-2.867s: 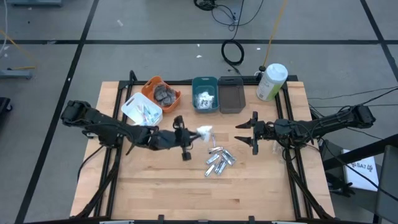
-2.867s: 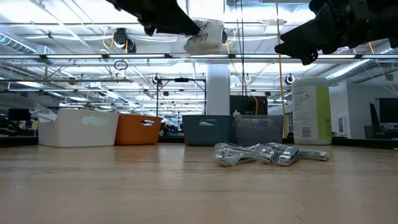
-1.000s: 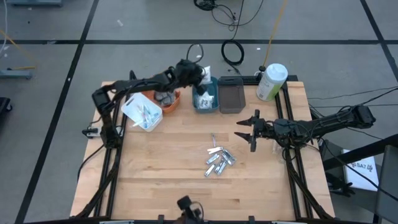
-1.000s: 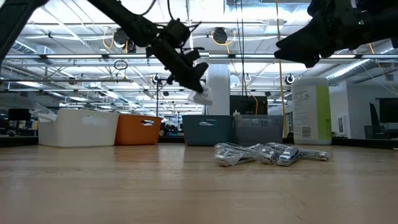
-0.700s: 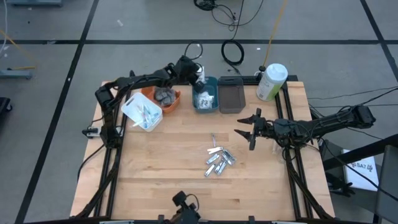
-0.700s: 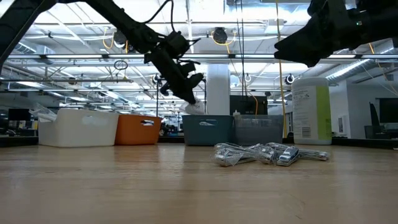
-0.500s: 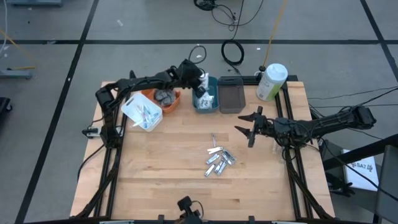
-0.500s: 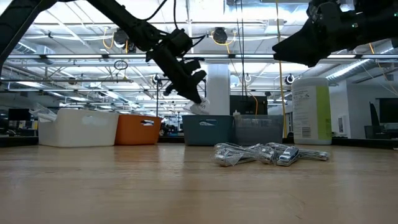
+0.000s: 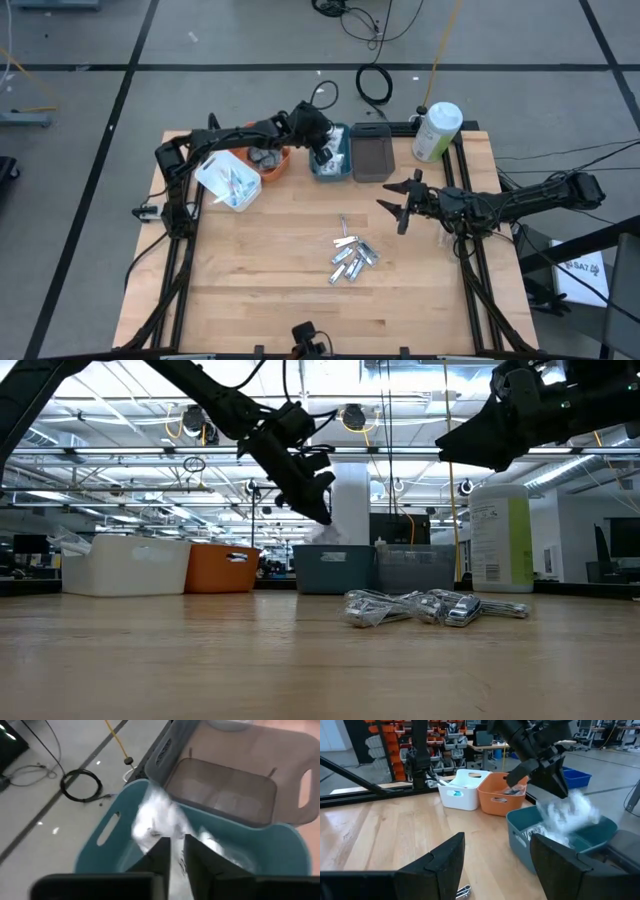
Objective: Pick & Place Travel size toiletries
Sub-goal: Put the white cotton packet into the green bin, then put the silver nail cutter into the transparent gray bin
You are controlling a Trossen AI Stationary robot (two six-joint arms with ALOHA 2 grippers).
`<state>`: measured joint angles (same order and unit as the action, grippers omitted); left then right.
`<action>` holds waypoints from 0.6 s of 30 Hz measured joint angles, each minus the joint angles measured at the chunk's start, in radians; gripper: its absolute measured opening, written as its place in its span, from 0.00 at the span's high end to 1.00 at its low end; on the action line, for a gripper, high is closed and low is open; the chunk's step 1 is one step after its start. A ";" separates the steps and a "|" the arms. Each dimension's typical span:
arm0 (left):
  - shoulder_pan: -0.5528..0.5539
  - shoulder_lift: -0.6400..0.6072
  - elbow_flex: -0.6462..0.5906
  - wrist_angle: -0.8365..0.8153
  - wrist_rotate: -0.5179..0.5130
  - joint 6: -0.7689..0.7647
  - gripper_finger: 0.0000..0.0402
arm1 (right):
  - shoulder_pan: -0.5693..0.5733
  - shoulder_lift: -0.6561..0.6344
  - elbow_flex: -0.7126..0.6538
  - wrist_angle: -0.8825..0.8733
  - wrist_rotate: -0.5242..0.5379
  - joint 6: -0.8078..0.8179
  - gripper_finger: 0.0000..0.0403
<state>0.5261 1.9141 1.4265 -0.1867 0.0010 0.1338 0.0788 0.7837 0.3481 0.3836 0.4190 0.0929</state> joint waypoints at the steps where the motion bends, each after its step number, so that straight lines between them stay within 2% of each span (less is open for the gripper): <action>1: 0.002 0.000 0.000 0.000 0.012 -0.014 0.84 | 0.000 0.000 0.000 0.001 0.000 0.000 0.47; 9: 0.011 -0.002 0.000 0.022 0.025 -0.028 0.50 | 0.002 0.025 0.000 0.000 -0.007 0.002 0.47; 11: 0.007 -0.017 -0.001 0.016 0.026 -0.061 0.45 | 0.001 0.040 0.000 0.001 -0.037 0.019 0.47; 15: -0.016 -0.090 -0.001 -0.037 0.071 -0.226 0.37 | 0.002 0.078 0.000 0.004 -0.129 0.052 0.47; 18: -0.059 -0.152 -0.001 -0.092 0.143 -0.208 0.33 | 0.002 0.101 0.000 0.015 -0.191 0.086 0.47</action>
<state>0.4669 1.7616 1.4258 -0.2784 0.1436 -0.0744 0.0803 0.8851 0.3481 0.3990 0.2277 0.1786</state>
